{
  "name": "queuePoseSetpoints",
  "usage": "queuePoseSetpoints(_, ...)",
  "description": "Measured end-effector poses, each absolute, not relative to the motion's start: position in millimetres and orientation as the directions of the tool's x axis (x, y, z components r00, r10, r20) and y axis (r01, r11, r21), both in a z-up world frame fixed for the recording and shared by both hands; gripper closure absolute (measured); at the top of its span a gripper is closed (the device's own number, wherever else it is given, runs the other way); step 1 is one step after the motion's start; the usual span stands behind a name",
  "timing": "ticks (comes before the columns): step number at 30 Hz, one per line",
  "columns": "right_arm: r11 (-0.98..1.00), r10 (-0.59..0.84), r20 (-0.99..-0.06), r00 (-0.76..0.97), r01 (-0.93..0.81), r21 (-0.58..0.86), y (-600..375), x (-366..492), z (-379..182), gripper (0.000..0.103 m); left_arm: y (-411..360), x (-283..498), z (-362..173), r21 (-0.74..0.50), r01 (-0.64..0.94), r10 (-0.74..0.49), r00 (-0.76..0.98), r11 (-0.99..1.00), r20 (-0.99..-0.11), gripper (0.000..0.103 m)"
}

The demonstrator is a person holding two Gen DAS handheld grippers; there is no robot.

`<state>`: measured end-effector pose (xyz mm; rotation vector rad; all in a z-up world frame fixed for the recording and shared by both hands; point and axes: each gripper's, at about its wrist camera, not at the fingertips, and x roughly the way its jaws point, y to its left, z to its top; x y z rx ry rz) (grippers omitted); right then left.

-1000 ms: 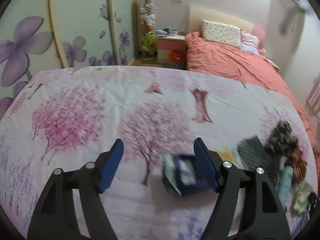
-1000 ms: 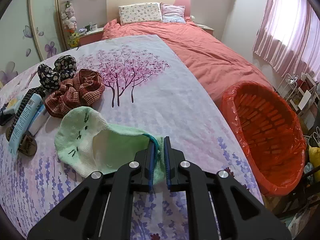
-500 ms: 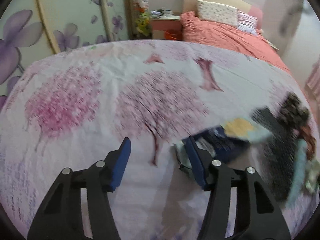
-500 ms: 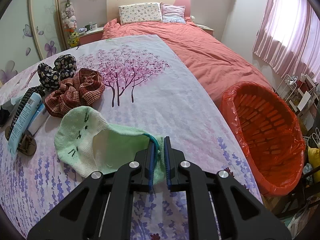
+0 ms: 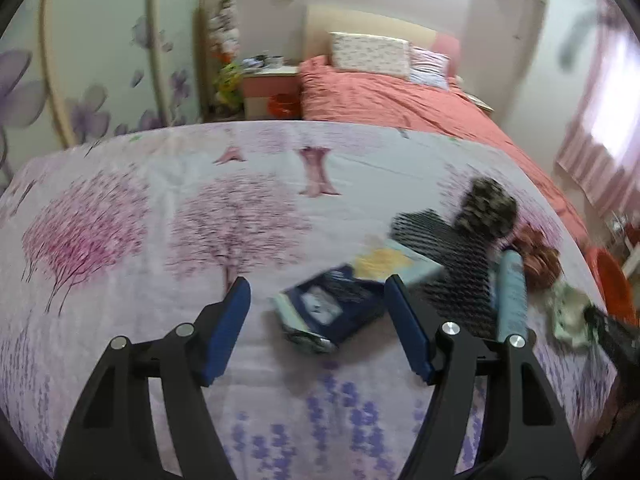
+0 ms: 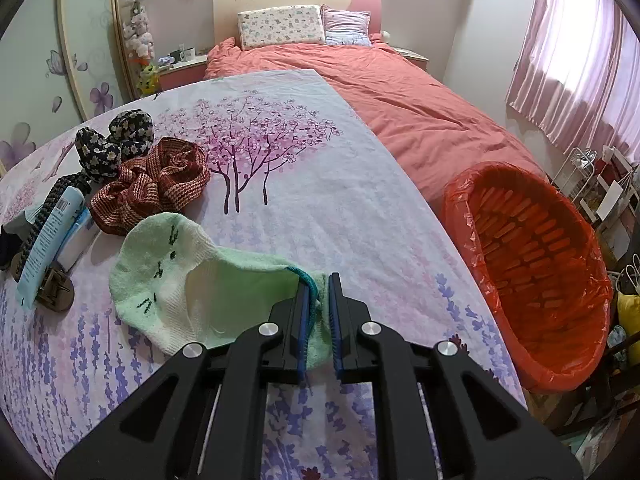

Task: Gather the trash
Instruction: 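Grasp the navy sock packet with the left tool while the right tool holds the sock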

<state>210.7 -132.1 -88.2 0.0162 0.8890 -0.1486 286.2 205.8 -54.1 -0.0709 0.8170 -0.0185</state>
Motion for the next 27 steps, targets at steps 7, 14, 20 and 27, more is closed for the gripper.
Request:
queuePoseSetpoints(7,0.99,-0.123,-0.774,0.621,0.136,-0.048,-132,211,-88,0.093,182,297,-68,-0.003,0.039,-0.028,0.659,0.999,-0.752,0.043)
queuePoseSetpoints(14,0.99,-0.122,-0.774,0.621,0.136,-0.046,-132,210,-88,0.092,183,316,-82,0.011,-0.024,0.023,0.607,1.0,-0.794,0.072)
queuePoseSetpoints(20,0.99,-0.121,-0.774,0.621,0.136,-0.046,-132,210,-88,0.092,192,319,-85,-0.011,-0.086,0.043,0.602,0.996,-0.797,0.078)
queuePoseSetpoints(27,0.99,-0.119,-0.775,0.621,0.136,-0.043,-133,210,-88,0.092,193,318,-93,-0.017,-0.116,0.059,0.624,0.993,-0.78,0.073)
